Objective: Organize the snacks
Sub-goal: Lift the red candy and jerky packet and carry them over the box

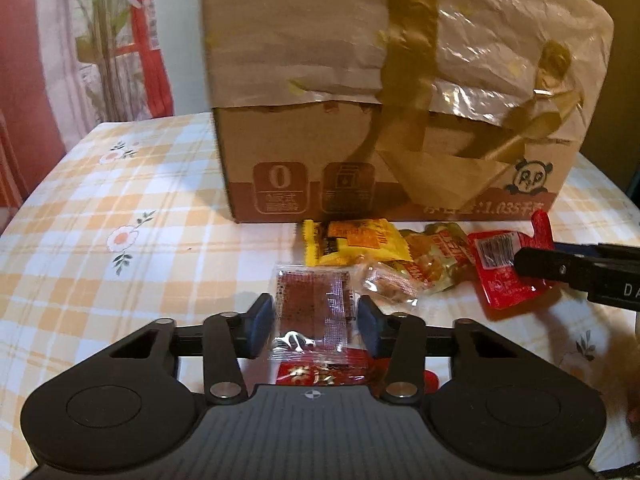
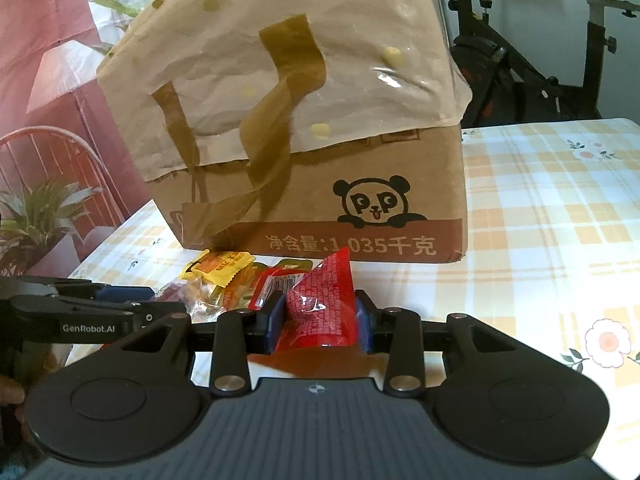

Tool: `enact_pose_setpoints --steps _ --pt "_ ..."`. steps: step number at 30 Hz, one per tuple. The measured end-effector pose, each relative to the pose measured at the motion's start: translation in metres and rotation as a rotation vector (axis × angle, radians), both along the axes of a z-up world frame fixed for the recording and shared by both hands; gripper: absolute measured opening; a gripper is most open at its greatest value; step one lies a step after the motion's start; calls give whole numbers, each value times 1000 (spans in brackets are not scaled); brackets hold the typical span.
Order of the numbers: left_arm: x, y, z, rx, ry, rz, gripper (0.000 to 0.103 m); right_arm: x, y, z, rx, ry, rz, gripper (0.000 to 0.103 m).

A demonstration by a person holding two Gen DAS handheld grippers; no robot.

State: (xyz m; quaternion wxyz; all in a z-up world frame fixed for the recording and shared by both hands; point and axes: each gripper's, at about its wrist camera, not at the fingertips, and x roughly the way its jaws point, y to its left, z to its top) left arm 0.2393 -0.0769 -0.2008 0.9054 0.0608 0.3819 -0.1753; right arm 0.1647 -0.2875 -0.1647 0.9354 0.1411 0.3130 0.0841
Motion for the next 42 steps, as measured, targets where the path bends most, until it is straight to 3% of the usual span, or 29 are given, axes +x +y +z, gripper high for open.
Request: enact_pose_setpoints --steps 8,22,26,33,42 --pt "-13 20 2 -67 17 87 44 0 -2 0 13 2 -10 39" --pt "-25 26 19 -89 -57 104 44 1 -4 -2 32 10 -23 39" --pt "-26 29 34 -69 -119 98 44 -2 0 3 0 0 -32 39" --pt "-29 39 73 -103 -220 95 44 -19 7 29 -35 -85 3 39" --pt "-29 40 137 -161 -397 99 44 -35 10 80 -80 -272 25 39"
